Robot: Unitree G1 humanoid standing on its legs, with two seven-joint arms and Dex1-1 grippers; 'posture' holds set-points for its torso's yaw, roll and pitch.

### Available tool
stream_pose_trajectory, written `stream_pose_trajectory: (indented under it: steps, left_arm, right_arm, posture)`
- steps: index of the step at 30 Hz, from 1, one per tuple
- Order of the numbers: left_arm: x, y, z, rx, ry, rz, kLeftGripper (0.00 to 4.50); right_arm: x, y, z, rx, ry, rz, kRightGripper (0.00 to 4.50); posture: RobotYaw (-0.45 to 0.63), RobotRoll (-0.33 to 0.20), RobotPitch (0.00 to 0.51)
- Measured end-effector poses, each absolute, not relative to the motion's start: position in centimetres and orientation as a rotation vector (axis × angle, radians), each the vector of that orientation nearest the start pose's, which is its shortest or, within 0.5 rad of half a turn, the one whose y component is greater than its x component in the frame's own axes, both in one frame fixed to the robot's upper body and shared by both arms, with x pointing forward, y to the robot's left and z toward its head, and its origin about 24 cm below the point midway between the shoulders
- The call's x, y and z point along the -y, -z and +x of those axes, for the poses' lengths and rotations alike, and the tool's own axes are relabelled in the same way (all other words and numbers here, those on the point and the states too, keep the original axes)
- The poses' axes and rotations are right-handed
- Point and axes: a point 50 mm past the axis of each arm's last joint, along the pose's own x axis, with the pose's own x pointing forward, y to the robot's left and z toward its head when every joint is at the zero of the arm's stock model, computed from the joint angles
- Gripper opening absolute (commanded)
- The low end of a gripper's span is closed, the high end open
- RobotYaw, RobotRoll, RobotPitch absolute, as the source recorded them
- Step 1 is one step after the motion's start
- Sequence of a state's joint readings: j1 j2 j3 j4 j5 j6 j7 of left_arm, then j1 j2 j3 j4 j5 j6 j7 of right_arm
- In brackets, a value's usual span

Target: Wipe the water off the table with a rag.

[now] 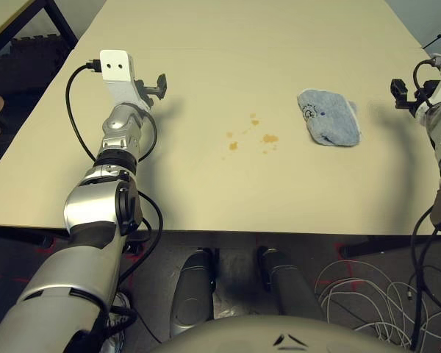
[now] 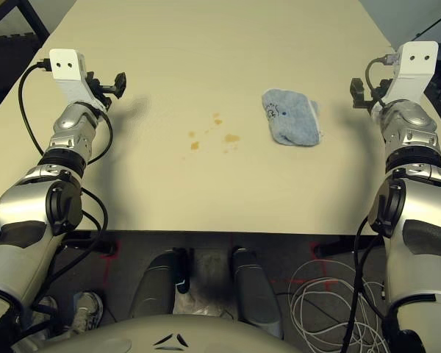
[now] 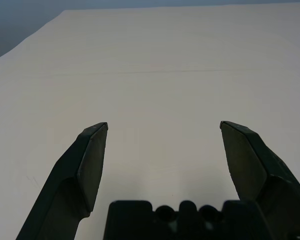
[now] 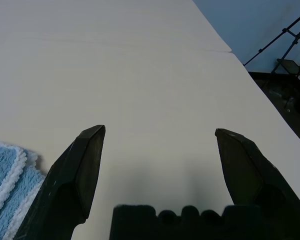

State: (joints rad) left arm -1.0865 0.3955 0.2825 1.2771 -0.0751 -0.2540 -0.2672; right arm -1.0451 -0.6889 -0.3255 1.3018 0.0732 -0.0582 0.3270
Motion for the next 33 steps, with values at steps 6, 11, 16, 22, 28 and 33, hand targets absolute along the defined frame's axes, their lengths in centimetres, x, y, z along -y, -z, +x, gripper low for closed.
stream_pose_trajectory:
  steps: [6, 11, 16, 22, 28, 33]
  left_arm:
    - [-23.2, -16.6, 40.9, 0.113, 0.035, 0.035, 4.50]
    - [-22.3, -17.0, 41.1, 0.080, 0.169, 0.036, 4.50]
    - [-20.7, -20.2, 41.2, 0.025, 0.546, 0.075, 4.50]
    - [-21.3, -22.9, 39.9, -0.084, 0.889, 0.228, 4.50]
    - [-21.8, -24.2, 38.8, -0.176, 1.062, 0.324, 4.50]
    - [-22.3, -24.2, 38.2, -0.245, 1.135, 0.333, 4.50]
  right_arm:
    - [34.4, -17.5, 37.0, -0.051, 0.183, -0.072, 4.48]
    - [34.9, -18.0, 36.6, -0.103, 0.106, 0.019, 4.48]
    - [34.0, -19.0, 36.4, -0.244, -0.130, 0.159, 4.48]
    - [33.4, -18.3, 35.7, -0.415, -0.255, 0.235, 4.48]
    - [31.6, -18.5, 36.5, -0.430, -0.317, 0.284, 4.48]
    - [30.3, -17.6, 36.8, -0.471, -0.372, 0.322, 4.48]
  posture:
    - [-0.02, 0.000, 0.191]
    - [-0.02, 0.000, 0.191]
    - [0.00, 0.000, 0.197]
    - [0.05, 0.000, 0.207]
    - [0.10, 0.000, 0.219]
    - [0.13, 0.000, 0.227]
